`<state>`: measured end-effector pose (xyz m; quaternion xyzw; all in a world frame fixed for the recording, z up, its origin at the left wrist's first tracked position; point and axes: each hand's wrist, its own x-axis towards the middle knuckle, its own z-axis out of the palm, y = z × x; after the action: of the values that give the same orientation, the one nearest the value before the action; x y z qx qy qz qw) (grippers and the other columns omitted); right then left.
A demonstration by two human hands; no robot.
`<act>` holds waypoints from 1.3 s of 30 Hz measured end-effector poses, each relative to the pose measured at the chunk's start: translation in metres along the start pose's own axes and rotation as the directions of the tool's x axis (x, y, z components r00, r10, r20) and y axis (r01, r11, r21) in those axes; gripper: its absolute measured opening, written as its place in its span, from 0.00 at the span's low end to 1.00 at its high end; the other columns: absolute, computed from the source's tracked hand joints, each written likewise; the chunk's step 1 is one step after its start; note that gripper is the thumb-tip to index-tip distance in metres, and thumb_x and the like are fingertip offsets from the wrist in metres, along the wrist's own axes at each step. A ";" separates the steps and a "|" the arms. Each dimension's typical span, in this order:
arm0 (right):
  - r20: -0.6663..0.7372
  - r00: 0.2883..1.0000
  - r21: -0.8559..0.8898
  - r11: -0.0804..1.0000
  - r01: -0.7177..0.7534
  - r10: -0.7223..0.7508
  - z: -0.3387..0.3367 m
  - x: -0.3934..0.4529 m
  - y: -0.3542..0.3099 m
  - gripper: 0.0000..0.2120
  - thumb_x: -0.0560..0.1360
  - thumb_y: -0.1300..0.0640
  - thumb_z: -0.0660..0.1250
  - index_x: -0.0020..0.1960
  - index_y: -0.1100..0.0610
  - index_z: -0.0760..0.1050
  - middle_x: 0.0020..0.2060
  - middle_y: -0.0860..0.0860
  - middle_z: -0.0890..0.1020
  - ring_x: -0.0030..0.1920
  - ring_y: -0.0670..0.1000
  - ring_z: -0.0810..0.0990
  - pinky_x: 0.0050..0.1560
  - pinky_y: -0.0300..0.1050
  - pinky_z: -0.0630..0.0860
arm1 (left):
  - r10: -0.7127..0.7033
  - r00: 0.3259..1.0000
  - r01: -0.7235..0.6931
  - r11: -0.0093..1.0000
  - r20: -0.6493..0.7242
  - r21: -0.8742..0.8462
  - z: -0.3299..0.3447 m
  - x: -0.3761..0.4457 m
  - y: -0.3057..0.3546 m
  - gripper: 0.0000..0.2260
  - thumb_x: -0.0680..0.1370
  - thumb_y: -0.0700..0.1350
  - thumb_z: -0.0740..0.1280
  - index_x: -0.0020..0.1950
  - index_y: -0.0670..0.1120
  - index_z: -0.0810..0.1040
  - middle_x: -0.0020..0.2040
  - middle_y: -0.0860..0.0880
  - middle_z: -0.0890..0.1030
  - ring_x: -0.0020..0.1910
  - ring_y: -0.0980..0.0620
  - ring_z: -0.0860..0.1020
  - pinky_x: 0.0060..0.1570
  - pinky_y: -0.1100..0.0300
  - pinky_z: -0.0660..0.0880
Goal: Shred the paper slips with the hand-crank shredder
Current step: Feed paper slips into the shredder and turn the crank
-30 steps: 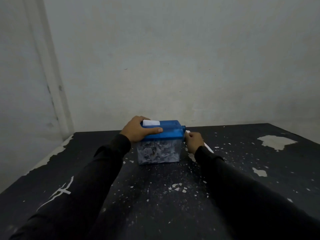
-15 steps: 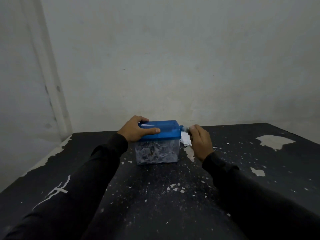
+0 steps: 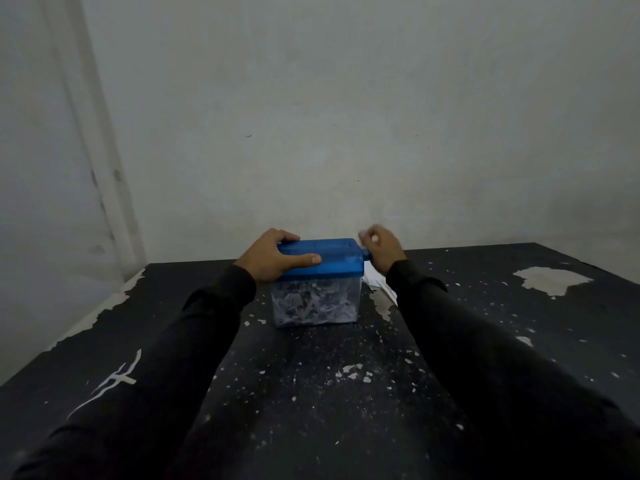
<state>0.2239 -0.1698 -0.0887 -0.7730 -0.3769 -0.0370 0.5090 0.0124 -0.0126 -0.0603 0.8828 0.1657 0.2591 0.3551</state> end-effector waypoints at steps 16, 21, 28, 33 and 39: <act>0.128 0.991 0.126 0.991 -0.054 0.038 -0.012 -0.070 0.022 0.24 0.85 0.50 0.57 0.33 0.57 0.71 0.26 0.50 0.72 0.23 0.43 0.66 0.28 0.36 0.66 | -0.008 1.000 0.008 1.000 0.026 -0.015 -0.002 -0.001 0.001 0.35 0.67 0.62 0.78 0.69 0.47 0.77 0.60 0.53 0.76 0.51 0.61 0.75 0.46 0.70 0.69; 0.007 1.000 0.225 0.974 -0.025 0.024 -0.016 -0.075 0.001 0.26 0.85 0.48 0.57 0.31 0.58 0.69 0.22 0.47 0.67 0.22 0.46 0.62 0.26 0.34 0.64 | 0.004 0.999 -0.005 1.000 0.040 0.006 -0.002 -0.001 0.005 0.40 0.64 0.66 0.76 0.70 0.46 0.76 0.63 0.50 0.75 0.59 0.52 0.75 0.58 0.59 0.69; -0.096 0.995 0.397 0.918 0.004 0.037 -0.028 -0.044 -0.047 0.19 0.82 0.57 0.59 0.33 0.59 0.73 0.23 0.46 0.73 0.25 0.44 0.70 0.31 0.38 0.70 | 0.002 0.999 -0.003 1.000 0.037 0.012 -0.002 -0.003 0.005 0.40 0.64 0.67 0.75 0.70 0.47 0.75 0.65 0.50 0.74 0.60 0.53 0.73 0.58 0.59 0.68; 0.039 0.976 0.230 0.949 -0.216 0.213 -0.015 -0.004 -0.025 0.20 0.80 0.43 0.65 0.37 0.56 0.70 0.31 0.53 0.70 0.31 0.52 0.68 0.29 0.43 0.68 | 0.001 1.000 -0.001 1.000 0.027 0.001 -0.002 -0.003 0.005 0.36 0.68 0.64 0.76 0.71 0.47 0.75 0.64 0.52 0.73 0.59 0.53 0.73 0.57 0.59 0.68; 0.063 0.951 0.226 0.924 -0.308 0.302 0.001 -0.010 0.006 0.23 0.81 0.42 0.64 0.37 0.57 0.65 0.31 0.52 0.63 0.27 0.50 0.62 0.27 0.41 0.62 | 0.027 1.000 -0.027 0.999 0.013 -0.017 -0.001 -0.004 0.005 0.33 0.71 0.59 0.77 0.71 0.46 0.75 0.60 0.53 0.74 0.54 0.57 0.74 0.46 0.71 0.68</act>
<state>0.2209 -0.1758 -0.0981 -0.7573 -0.2606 0.0974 0.5908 0.0091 -0.0170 -0.0574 0.8836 0.1492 0.2593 0.3601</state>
